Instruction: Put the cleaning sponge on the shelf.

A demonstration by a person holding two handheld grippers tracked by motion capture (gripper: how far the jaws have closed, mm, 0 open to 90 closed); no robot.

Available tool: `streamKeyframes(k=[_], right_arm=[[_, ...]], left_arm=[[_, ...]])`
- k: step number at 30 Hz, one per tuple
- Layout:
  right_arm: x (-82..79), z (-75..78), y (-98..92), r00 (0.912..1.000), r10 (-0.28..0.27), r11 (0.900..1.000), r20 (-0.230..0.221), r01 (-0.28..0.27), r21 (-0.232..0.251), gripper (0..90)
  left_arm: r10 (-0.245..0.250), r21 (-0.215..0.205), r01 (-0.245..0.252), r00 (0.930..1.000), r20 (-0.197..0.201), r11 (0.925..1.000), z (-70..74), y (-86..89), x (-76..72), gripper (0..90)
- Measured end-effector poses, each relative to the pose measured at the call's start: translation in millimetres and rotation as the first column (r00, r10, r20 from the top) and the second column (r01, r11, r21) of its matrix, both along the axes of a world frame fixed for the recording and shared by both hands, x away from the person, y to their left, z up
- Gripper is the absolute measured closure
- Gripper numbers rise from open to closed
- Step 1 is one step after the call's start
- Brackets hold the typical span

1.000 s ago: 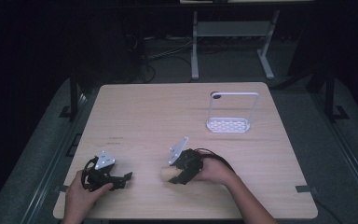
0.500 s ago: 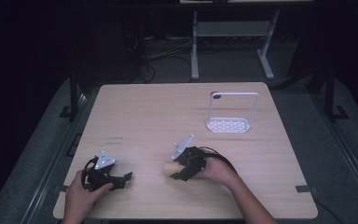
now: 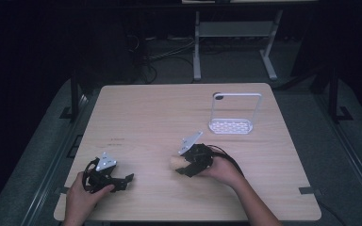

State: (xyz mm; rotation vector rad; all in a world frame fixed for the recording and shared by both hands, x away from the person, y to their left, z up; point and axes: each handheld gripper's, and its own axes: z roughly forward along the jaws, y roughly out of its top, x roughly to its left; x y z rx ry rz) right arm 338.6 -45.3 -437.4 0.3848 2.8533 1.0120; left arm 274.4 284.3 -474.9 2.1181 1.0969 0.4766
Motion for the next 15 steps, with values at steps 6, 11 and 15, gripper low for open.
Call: streamKeyframes(k=[6,11,15], right_arm=[[5.9,2.4,-10.4,0.9984,-0.056,0.998,0.009,0.056,0.01,41.1],[9.6,4.1,-16.8,0.9951,-0.098,0.995,0.01,0.098,0.011,41.2],[14.0,4.9,-24.1,0.9903,-0.138,0.99,0.013,0.138,0.013,41.2]], left_arm=[[0.0,0.0,0.0,1.0,0.0,1.0,0.0,0.0,0.0,12.9],[0.001,-0.002,-0.001,1.0,-0.001,1.0,0.0,-0.1,-0.1,12.9],[0.001,-0.002,-0.001,1.0,-0.001,1.0,-0.1,-0.1,-0.1,12.9]])
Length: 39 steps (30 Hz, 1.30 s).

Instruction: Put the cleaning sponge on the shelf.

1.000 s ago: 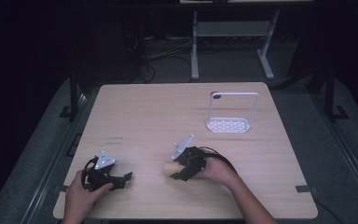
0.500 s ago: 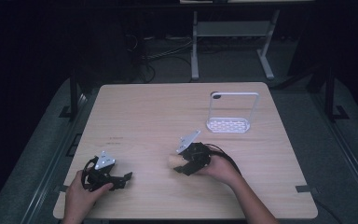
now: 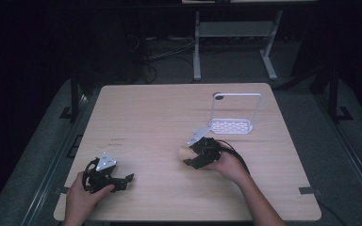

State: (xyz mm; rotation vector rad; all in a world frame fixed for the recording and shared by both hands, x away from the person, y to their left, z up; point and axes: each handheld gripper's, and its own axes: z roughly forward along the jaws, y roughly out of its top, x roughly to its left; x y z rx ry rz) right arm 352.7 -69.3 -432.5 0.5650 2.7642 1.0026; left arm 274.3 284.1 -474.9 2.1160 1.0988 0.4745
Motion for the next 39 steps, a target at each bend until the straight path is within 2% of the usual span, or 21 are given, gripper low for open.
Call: streamKeyframes(k=[19,29,39], right_arm=[[11.7,4.7,-24.1,0.9948,-0.101,0.995,0.013,0.101,0.002,41.3],[17.2,7.3,-39.7,0.9858,-0.167,0.986,0.015,0.167,0.012,41.4],[25.0,8.0,-57.6,0.9719,-0.235,0.972,0.02,0.235,0.005,41.4]], left_arm=[[0.0,-0.001,0.0,1.0,-0.001,1.0,0.0,0.0,0.0,12.9],[0.0,-0.001,0.0,1.0,0.0,1.0,-0.1,-0.1,0.0,12.9],[0.0,-0.001,0.0,1.0,0.0,1.0,-0.1,-0.1,0.0,12.9]])
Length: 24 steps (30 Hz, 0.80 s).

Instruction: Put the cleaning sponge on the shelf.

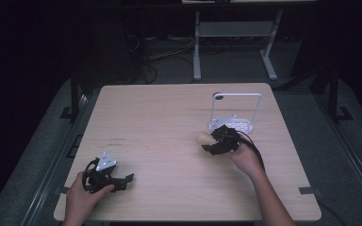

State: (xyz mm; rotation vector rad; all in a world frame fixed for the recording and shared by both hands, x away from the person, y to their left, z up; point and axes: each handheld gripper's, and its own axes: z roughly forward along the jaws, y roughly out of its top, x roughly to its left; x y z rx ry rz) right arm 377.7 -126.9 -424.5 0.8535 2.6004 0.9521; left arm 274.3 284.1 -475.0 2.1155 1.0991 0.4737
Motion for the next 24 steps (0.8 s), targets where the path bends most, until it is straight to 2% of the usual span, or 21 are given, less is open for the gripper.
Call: streamKeyframes(k=[14,21,24], right_arm=[[11.5,-1.9,-25.0,0.9965,-0.083,0.997,0.008,0.083,-0.008,41.4],[18.2,-2.3,-40.2,0.9904,-0.138,0.99,0.013,0.138,-0.015,41.5],[21.8,-2.9,-47.4,0.9844,-0.175,0.984,0.017,0.175,-0.012,41.5]], left_arm=[[0.0,0.0,0.0,1.0,0.0,1.0,0.0,0.0,0.0,12.9],[0.0,0.0,0.0,1.0,0.0,1.0,0.0,0.0,0.0,12.9],[0.0,0.0,0.0,1.0,0.0,1.0,0.0,0.0,0.0,12.9]])
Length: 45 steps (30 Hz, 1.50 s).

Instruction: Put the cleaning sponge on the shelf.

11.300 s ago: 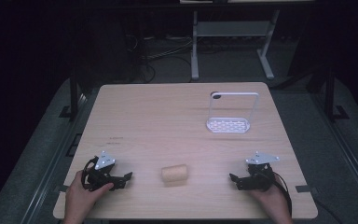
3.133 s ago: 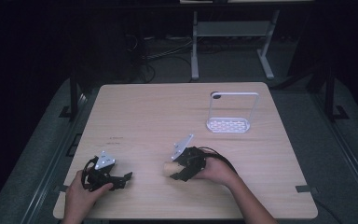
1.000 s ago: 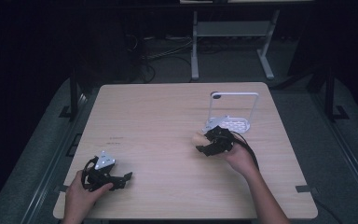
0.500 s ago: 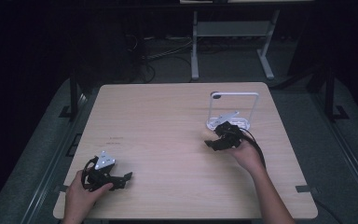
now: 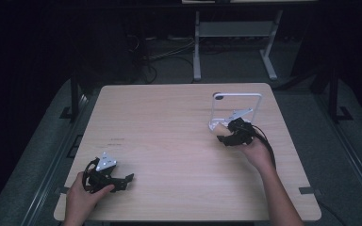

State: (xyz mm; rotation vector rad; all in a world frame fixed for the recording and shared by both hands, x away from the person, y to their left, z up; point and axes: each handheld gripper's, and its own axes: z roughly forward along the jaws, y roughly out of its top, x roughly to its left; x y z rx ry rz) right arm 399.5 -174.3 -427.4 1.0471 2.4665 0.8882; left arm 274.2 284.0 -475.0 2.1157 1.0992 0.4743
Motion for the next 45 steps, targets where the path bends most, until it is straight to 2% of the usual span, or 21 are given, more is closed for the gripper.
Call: streamKeyframes(k=[7,12,16,21,24,38,41,45], right_arm=[[15.1,-3.4,-13.5,0.9971,-0.075,0.997,0.006,0.075,-0.011,41.5],[23.0,-3.9,-15.3,0.9951,-0.098,0.995,0.009,0.098,-0.008,41.4],[30.7,-3.2,-14.6,0.9935,-0.111,0.993,0.025,0.111,-0.026,41.4],[40.2,-5.2,-9.9,0.9927,-0.12,0.992,0.016,0.12,-0.026,41.4],[44.4,-7.0,-7.7,0.9924,-0.122,0.991,0.014,0.123,-0.045,41.4],[51.0,-19.9,-5.6,0.9924,-0.123,0.989,-0.011,0.121,-0.086,41.2],[52.0,-23.5,-5.1,0.9917,-0.125,0.988,-0.028,0.122,-0.091,40.7],[52.7,-24.8,-4.8,0.9917,-0.127,0.988,-0.024,0.124,-0.091,39.9]], left_arm=[[0.0,0.0,0.0,1.0,0.0,1.0,0.0,0.0,0.0,12.9],[0.0,0.0,0.0,1.0,0.0,1.0,0.0,0.0,0.0,12.9],[0.0,0.0,0.0,1.0,0.0,1.0,0.0,0.0,0.0,12.9],[0.0,0.0,0.0,1.0,0.0,1.0,0.0,0.0,0.0,12.9],[0.0,0.0,0.0,1.0,0.0,1.0,0.0,0.0,0.0,12.9],[0.0,0.0,0.0,1.0,0.0,1.0,0.0,0.0,0.0,12.9],[0.0,0.0,0.0,1.0,0.0,1.0,0.0,0.0,0.0,12.9],[0.0,0.0,0.0,1.0,0.0,1.0,0.0,0.0,0.0,12.9]])
